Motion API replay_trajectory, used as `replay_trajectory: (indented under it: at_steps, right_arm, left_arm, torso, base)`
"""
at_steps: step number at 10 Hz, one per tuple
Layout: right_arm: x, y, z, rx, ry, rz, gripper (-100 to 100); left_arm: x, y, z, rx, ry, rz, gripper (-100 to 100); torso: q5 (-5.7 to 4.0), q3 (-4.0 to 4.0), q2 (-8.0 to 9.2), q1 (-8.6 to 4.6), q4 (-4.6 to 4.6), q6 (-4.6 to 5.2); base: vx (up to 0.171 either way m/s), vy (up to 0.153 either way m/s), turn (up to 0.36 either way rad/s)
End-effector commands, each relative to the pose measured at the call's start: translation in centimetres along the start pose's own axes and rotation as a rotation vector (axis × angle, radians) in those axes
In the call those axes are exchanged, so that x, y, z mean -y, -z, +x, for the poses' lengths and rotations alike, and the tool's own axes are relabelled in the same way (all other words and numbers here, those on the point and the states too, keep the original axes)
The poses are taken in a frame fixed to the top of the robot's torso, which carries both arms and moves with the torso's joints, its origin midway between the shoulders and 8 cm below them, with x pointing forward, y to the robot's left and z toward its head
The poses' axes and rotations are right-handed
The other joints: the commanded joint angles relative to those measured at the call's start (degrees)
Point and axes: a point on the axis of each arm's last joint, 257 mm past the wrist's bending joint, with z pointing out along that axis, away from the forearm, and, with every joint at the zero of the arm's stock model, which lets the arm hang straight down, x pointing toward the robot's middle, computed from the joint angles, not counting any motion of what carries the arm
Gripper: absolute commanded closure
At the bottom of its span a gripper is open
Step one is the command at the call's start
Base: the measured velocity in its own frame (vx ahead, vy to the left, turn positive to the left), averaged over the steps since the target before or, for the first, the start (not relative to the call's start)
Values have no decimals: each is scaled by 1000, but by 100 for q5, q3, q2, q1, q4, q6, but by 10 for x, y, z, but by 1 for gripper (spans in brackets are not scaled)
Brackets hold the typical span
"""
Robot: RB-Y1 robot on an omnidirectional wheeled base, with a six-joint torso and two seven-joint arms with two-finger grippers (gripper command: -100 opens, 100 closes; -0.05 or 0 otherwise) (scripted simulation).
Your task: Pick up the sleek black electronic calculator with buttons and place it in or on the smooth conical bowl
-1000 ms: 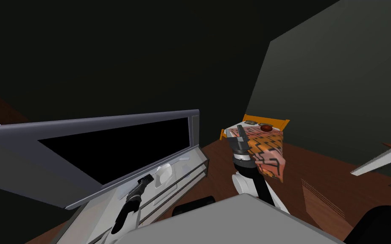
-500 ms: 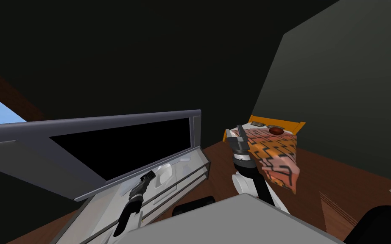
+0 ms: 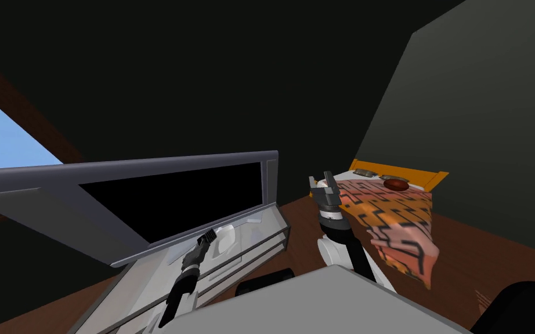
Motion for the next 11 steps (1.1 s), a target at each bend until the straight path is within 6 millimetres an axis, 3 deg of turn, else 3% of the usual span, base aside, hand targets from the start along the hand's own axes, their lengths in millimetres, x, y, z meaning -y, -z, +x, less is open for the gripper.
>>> replay_trajectory:
  at_steps: [1, 3, 4, 8, 11]
  right_arm:
    - [0, 0, 0, 0, 0, 0, 0]
    - [0, 0, 0, 0, 0, 0, 0]
    - [0, 0, 0, 0, 0, 0, 0]
    - [0, 0, 0, 0, 0, 0, 0]
    - [0, 0, 0, 0, 0, 0, 0]
  left_arm:
    - [14, 0, -3, 23, -35, 42, 100]
    - [35, 3, -10, 67, -74, 102, 100]
    - [35, 3, -10, 67, -74, 102, 100]
    - [66, 9, -14, 115, -130, 187, 100]
    - [73, 10, -15, 123, -139, 204, 100]
  torso:
    - [0, 0, 0, 0, 0, 0]
    - [-4, -7, -15, -13, -1, 4]
    - [-8, -9, -19, -12, -1, 1]
    - [-9, -5, -8, -7, -2, 4]
    - [-10, 0, 4, 2, -3, -1]
  base:
    - [66, -68, 176]
    - [100, -73, 174]
    - [66, -50, 51]
    - [55, -50, 93]
    - [23, -27, 60]
